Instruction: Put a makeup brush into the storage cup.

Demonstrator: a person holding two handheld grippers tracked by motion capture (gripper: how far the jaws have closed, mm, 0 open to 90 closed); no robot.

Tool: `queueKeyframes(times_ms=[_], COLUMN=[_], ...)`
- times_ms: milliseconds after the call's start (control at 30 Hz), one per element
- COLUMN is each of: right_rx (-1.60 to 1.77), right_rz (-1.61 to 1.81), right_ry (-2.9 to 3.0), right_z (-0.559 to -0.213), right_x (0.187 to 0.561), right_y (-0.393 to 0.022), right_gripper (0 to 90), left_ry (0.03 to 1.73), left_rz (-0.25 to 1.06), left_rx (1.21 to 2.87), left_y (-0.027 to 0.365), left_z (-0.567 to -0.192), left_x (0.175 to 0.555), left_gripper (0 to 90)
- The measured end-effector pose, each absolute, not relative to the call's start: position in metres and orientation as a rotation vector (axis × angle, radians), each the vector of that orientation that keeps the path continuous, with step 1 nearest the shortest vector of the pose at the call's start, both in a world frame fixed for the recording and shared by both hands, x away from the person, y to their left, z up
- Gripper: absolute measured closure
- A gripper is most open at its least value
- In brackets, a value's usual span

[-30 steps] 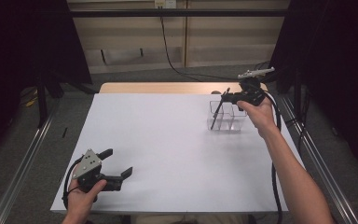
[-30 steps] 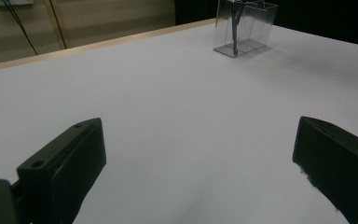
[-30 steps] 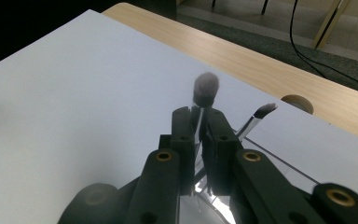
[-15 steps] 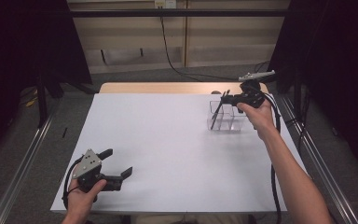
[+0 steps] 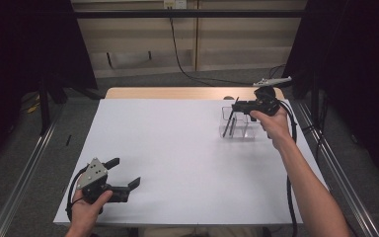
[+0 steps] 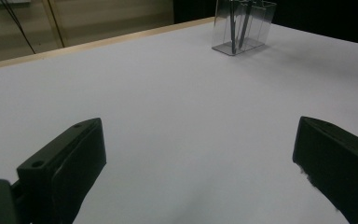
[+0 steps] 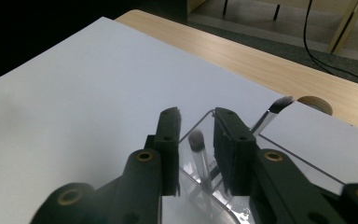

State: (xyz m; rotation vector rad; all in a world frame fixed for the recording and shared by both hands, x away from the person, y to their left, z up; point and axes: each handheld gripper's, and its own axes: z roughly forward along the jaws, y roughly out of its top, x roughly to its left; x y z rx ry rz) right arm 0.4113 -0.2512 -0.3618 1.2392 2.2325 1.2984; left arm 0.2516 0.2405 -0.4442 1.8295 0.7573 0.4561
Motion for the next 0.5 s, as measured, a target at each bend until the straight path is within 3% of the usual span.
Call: queueKeyframes(times_ms=[200,500], right_rx=[1.256,1.247], right_rz=[1.331,1.365], right_ry=[2.21,2.168], right_z=[-0.3651,-0.3683], right_x=[0.4088,0.4036], right_y=[-0.2554,-0.2566], right_gripper=[46.3,23.3], left_ry=[0.758,0.753], left_rz=[0.453,0.465], left_rx=[1.826,1.834], left_y=[0.24,0.2405], left_z=[-0.4445,-0.4437], left_x=[0.2515,0.252], left_gripper=[2.7,2.7])
